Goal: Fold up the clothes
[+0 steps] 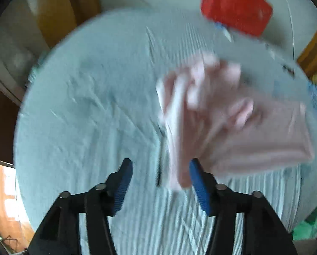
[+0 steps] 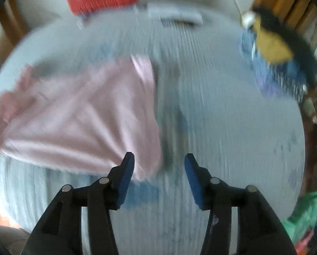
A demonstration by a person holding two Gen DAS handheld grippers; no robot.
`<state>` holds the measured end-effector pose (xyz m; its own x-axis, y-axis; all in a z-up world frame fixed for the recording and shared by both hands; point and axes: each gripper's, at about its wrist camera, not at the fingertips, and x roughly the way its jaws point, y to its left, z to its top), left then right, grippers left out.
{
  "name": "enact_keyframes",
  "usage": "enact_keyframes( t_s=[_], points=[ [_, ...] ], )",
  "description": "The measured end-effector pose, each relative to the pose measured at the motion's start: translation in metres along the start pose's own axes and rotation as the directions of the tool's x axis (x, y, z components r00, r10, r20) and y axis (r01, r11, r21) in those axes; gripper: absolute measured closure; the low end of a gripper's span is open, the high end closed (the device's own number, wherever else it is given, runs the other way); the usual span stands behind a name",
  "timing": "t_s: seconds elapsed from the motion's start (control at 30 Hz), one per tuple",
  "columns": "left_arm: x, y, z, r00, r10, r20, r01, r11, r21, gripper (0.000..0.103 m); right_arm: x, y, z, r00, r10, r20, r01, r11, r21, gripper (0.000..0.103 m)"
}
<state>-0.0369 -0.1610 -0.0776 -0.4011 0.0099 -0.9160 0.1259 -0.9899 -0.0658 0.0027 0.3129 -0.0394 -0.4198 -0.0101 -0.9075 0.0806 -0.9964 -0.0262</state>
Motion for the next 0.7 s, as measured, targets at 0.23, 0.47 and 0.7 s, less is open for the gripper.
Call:
enact_keyframes(
  t_s=[0.23,0.47,0.7],
  points=[
    [0.016,-0.032,0.032,0.996,-0.081,0.043,0.077,0.993,0.095,0.040,0.006,0.123,0.030,0.948,0.315,0.038,-0.302,0.933,-0.197,0.048],
    [0.062,-0.068,0.056,0.998,-0.055,0.013,0.051,0.976,0.211,0.040,0.044,0.238,0.051,0.918,0.395,-0.046,-0.383,0.848,-0.365,0.048],
    [0.093,-0.069,0.070,0.997,-0.079,-0.011,0.080,0.970,0.230,0.067,0.078,0.276,0.062,0.906,0.406,-0.117,-0.417,0.812,-0.409,0.047]
  ],
)
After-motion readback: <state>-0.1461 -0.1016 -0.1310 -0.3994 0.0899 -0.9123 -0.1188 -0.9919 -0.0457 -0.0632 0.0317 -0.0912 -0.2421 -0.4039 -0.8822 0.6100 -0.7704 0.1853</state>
